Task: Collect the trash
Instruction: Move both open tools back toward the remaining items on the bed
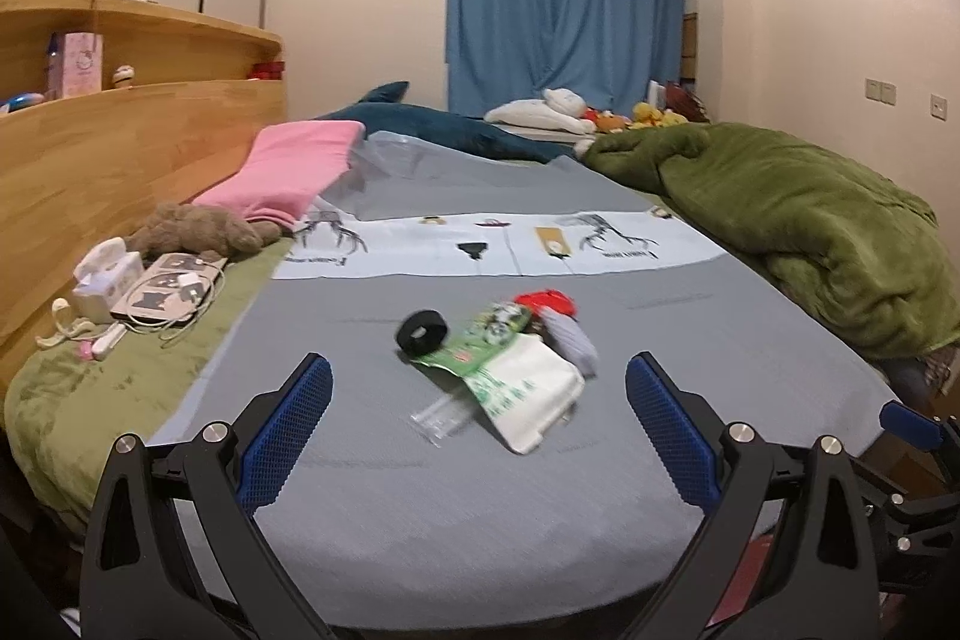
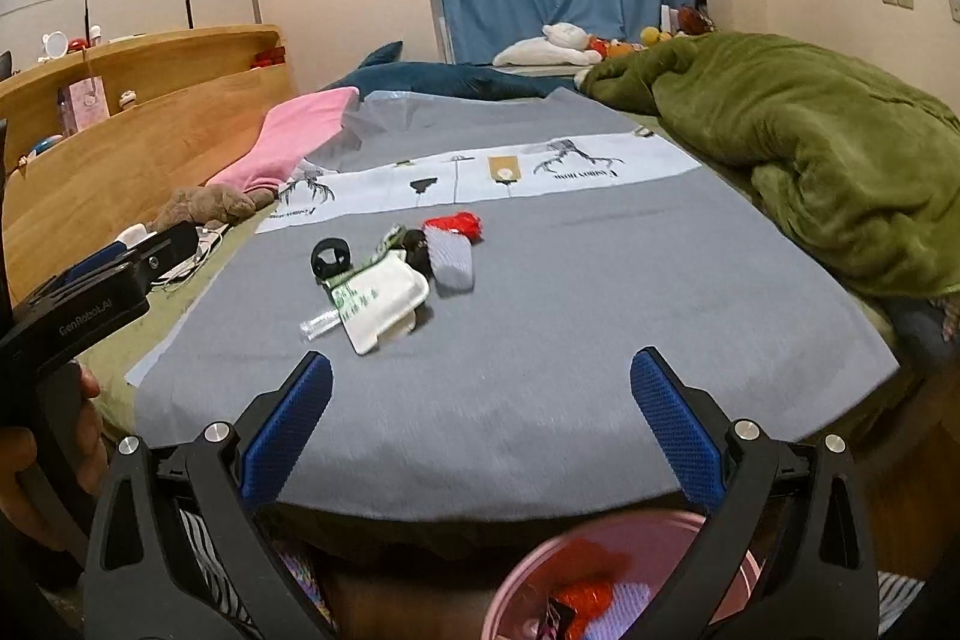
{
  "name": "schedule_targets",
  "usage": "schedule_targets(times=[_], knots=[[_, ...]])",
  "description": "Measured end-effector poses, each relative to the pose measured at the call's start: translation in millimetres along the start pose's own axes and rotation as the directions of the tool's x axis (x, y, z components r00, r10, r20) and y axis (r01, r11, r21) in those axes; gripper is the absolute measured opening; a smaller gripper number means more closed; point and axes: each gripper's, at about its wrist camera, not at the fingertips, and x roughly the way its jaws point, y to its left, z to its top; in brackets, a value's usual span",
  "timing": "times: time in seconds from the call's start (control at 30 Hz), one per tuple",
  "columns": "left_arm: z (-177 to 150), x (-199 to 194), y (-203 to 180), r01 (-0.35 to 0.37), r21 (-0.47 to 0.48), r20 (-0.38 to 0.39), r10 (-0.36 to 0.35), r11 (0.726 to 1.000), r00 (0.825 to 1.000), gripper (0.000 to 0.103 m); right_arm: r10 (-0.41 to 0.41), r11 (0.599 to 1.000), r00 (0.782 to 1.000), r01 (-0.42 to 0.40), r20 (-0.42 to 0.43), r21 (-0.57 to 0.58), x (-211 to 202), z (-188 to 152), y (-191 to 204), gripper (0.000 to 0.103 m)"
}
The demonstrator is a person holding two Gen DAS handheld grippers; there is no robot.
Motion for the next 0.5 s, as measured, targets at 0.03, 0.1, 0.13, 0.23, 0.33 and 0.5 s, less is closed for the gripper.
schedule_targets(times=[0.03,0.1,0.13,0.23,0.33,0.5], knots=[[1.8,3.6,3.5,-0.006,0.0,0.001,0.006,1.0,1.0,0.095,0.002,1.0,1.0,-0.002,0.0,-0.004,5.0,2.8,2.9,0.098],[5.0,10.0,8.9,-0.02,0.005,0.003,0.02,1.0,1.0,0.095,0.004,1.0,1.0,-0.004,-0.003,-0.013,15.7,8.0,9.2,0.098],[6.5,13.7,12.8,-0.03,0.006,0.005,0.03,1.0,1.0,0.095,0.007,1.0,1.0,-0.007,-0.007,-0.018,20.8,10.2,11.3,0.098],[11.4,25.6,24.5,-0.056,-0.005,0.011,0.056,0.998,0.998,0.095,0.013,0.999,1.0,-0.014,-0.01,-0.038,38.7,17.2,18.2,0.098],[14.0,40.7,36.3,-0.079,-0.023,0.006,0.079,0.997,0.997,0.095,0.013,0.998,1.0,-0.014,-0.011,-0.055,57.5,24.5,23.9,0.098],[15.2,70.2,53.5,-0.128,-0.047,-0.021,0.127,0.991,0.992,0.095,0.006,0.998,0.999,-0.009,-0.034,-0.063,99.4,35.6,25.0,0.098]])
